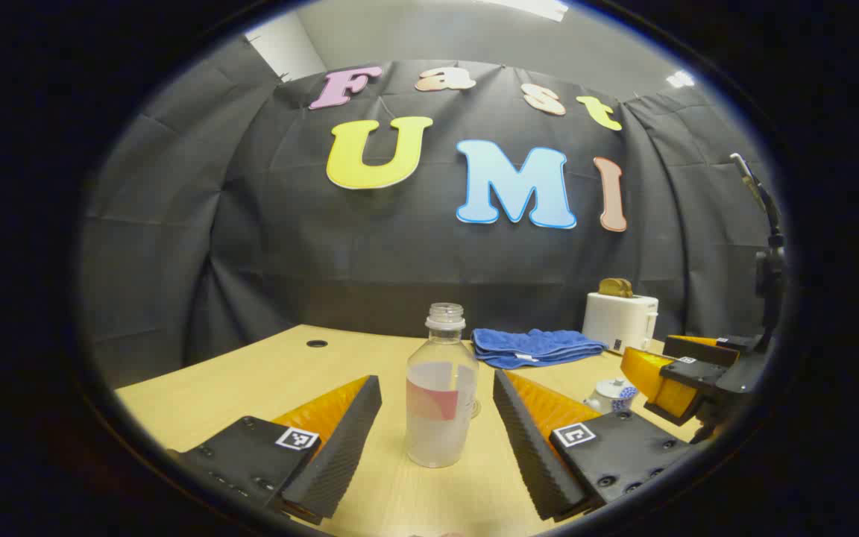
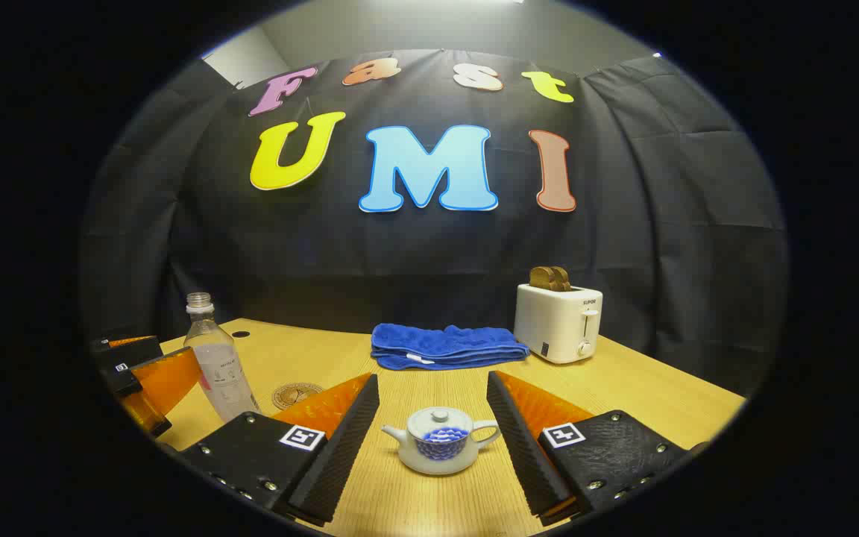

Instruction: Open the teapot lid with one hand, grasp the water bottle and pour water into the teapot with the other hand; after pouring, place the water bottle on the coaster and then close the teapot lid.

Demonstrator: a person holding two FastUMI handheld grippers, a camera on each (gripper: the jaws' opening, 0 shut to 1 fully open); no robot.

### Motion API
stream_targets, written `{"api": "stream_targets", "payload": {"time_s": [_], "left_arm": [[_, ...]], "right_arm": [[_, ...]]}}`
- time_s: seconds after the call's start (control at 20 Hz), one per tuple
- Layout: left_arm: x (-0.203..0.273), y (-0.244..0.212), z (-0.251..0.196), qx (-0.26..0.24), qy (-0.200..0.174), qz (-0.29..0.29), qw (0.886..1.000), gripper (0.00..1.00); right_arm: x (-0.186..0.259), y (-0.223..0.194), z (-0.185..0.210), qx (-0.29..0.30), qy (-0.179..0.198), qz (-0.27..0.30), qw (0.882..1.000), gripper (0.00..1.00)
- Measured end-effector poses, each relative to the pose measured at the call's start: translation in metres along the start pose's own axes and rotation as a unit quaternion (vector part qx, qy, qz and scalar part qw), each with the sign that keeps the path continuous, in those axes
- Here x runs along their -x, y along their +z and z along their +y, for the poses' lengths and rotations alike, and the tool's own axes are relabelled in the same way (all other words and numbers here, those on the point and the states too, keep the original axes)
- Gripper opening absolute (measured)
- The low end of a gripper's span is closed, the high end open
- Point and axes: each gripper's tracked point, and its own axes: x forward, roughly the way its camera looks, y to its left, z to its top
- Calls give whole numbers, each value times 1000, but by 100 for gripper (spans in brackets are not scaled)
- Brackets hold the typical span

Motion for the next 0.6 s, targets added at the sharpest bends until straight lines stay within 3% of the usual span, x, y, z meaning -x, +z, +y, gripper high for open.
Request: {"api": "stream_targets", "payload": {"time_s": [0.6], "left_arm": [[-1, 0, 1, -2, 1, -3, 1000, 100]], "right_arm": [[-13, -11, -1, 5, 6, 16, 1000, 90]]}}
